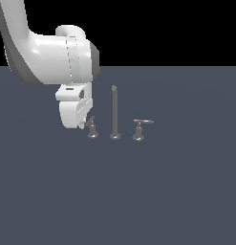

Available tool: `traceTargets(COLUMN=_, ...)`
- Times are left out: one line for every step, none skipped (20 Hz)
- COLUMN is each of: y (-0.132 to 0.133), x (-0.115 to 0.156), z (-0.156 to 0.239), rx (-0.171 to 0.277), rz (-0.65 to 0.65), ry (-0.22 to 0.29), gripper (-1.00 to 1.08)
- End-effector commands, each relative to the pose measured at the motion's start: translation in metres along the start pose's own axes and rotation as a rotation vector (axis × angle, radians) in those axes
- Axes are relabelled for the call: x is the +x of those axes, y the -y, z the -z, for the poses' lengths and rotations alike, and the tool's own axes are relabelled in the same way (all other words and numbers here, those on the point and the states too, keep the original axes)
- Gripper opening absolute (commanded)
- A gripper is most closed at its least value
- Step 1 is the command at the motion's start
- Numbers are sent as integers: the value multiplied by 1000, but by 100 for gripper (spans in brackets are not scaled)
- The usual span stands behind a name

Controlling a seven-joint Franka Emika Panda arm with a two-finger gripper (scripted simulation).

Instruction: Turn on the faucet by rotating a designated handle.

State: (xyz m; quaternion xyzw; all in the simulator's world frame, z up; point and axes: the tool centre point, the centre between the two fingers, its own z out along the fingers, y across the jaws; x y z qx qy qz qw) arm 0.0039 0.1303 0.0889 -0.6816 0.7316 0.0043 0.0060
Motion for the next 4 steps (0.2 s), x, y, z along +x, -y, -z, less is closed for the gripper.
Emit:
traceTargets(y=7, x=36, z=1, rx=0, rz=-35, ry=-12, gripper=-100)
traceTargets(y=8, x=44, z=1, rx=-1, rz=-38, ry=-13, gripper=-100)
traceTargets(y=8, x=51, z=1, rx=-1, rz=-40, ry=-14, gripper=-100)
traceTargets(y=8, x=51, z=1, rx=-1, rz=-40, ry=-14, gripper=-100)
